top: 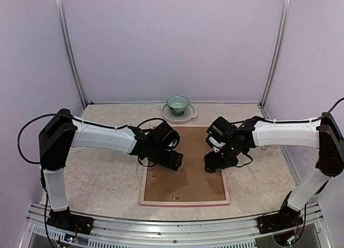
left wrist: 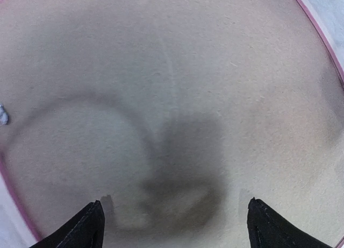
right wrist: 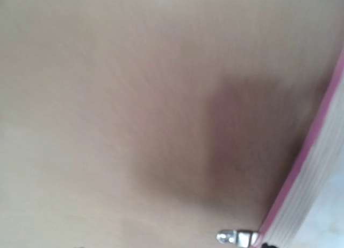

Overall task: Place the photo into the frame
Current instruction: Press the fastener onto the backboard.

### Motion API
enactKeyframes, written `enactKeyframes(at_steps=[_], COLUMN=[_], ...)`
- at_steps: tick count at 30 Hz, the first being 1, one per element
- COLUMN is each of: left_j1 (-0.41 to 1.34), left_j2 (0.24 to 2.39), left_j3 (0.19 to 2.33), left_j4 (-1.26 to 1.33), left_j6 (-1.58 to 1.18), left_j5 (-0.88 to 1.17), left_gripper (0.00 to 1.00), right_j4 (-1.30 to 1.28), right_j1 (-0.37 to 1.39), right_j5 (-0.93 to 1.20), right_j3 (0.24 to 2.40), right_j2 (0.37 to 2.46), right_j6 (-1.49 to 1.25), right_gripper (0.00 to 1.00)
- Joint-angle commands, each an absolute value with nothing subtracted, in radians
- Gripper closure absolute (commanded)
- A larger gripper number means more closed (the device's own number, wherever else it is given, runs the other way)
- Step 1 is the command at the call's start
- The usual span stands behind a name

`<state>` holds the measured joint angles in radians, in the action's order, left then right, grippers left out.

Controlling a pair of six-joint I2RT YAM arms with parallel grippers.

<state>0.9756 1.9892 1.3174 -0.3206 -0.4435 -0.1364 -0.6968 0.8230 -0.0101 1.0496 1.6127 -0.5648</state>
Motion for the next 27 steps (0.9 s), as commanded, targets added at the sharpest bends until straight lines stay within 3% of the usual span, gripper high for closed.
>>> enactKeyframes(at_steps=[1,8,27], left_j1=[0.963,0.964,0.953], left_j2=[1.861,1.763,1.723], left_j3=[1.364,1.247,1.056], left_j4=[-0.463,-0.549,-0.577], left_j6=[-0.411,-0.453,-0.494], left_j5=[-0.229,-0.238,-0.301], left_gripper=[0.05,0.01,0.01], right_j4=[-0.682,-0.635,-0.606], right_j1=[0.825,0.825,0.825], right_j5=[-0.04,-0.072,-0.077], right_j3=[1.095,1.078,1.04], right_j2=[1.556,1.516,1.506], right_j6=[-0.545,-0.541,-0.546], right_gripper=[0.26,0.17,0.15])
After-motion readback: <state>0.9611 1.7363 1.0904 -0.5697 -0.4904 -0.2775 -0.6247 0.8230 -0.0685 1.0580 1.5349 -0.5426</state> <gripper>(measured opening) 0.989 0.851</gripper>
